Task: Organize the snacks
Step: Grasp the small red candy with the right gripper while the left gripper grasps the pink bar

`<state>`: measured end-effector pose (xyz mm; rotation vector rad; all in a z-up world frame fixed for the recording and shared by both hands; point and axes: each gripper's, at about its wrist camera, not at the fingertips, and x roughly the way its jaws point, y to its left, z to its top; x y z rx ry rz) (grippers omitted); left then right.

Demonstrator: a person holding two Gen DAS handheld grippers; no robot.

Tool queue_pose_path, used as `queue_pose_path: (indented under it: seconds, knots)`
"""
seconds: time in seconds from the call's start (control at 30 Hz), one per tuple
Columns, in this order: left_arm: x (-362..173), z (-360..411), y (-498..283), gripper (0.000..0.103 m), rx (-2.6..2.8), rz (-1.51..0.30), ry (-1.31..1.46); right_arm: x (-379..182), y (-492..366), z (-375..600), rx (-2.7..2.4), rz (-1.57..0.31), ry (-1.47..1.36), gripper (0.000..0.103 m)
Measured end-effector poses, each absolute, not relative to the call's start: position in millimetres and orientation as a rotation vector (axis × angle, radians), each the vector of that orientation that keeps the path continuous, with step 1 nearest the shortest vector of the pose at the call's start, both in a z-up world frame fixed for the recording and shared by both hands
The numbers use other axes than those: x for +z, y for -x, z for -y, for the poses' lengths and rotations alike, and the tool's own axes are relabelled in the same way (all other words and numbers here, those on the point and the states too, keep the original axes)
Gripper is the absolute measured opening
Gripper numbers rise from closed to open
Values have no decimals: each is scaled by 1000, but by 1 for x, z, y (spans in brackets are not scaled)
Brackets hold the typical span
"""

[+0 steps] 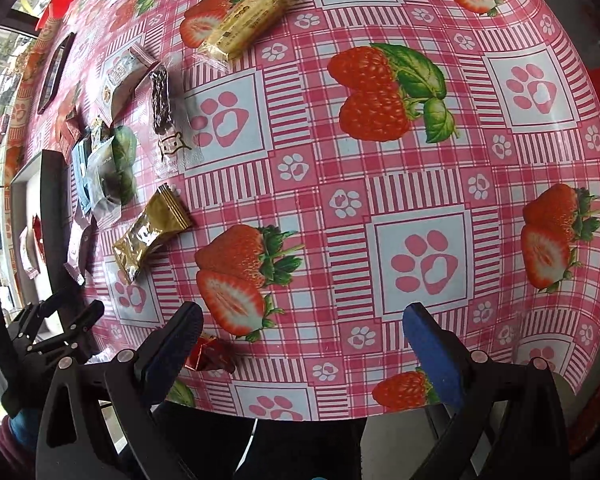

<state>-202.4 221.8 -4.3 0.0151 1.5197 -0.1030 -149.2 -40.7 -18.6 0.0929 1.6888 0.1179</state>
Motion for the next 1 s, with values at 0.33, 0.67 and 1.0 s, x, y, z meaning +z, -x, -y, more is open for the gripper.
queue_pose_path:
  seconds: [0.33,0.67,1.0]
  knots:
    - [18,-176,210,82,-83,-1479,-38,-23,175,-5,340,-1751,90,101]
    - [13,-222,177,82,-80,-1475,-54,-43,217,-111,564,-1650,433,100]
    - [-24,-222,143,82,-97,-1558,-137,-32,203,-104,462,-1688,274,24]
